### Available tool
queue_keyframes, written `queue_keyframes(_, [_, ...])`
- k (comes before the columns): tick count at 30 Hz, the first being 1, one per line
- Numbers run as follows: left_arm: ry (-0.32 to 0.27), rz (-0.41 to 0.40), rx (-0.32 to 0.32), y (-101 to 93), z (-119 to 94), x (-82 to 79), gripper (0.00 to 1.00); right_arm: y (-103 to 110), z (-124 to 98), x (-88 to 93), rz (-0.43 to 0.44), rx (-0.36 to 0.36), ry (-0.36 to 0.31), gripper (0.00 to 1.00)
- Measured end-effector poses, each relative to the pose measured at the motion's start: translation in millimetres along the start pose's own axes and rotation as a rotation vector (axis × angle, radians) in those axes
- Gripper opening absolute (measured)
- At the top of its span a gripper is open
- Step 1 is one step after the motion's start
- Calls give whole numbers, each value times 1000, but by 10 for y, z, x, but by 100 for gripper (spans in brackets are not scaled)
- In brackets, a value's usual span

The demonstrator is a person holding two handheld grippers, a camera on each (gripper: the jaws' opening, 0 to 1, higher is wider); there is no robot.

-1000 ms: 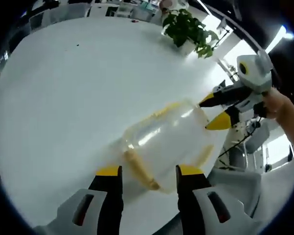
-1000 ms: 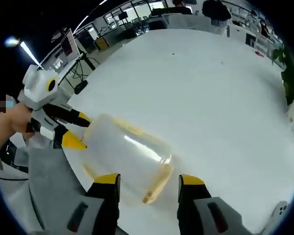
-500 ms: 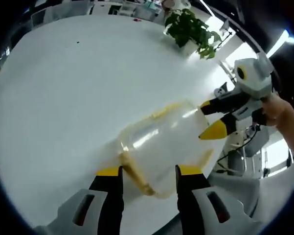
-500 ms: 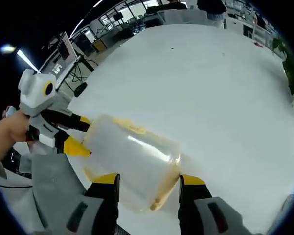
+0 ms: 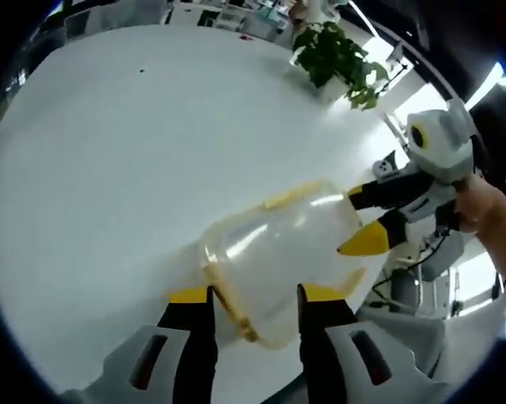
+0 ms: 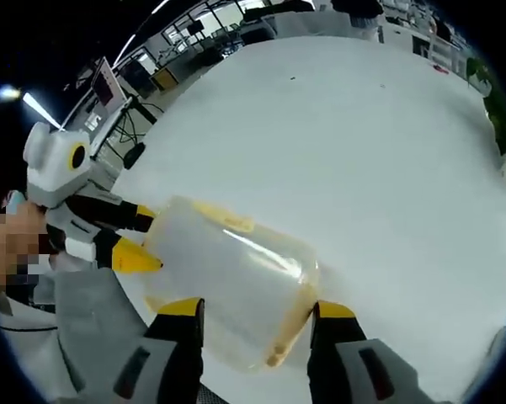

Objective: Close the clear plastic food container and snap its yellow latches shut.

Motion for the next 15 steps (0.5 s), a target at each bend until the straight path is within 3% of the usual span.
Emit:
queue_keyframes(6, [16,17,1,-15,5,0,34,19,28,-44,12,5,34,50])
queue_keyframes(9, [14,4,7,-8,8,5,34,8,32,-33,18,-12,37,49])
queue_keyframes(10, [9,-32,4,-9,16,10,34,-6,33,-29,62,-20,29,48])
queue_keyframes(12, [28,11,2,-13,22,5,34,-21,22,-22,25,-18,29,49])
queue_keyframes(15, [18,10,10,14,28,13,35,-20,16,-2,19,-21,13,49])
Point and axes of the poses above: the point that each gripper's makers call its tool centre point, and the gripper's own axes: z roughly forward along the fingers, y roughly to its left, x roughly out of its underside, the point moved 10 cm from there along -z, roughly backward along the fingers, and after that the axes turned 9 degrees about x, right-handed, at the moved point
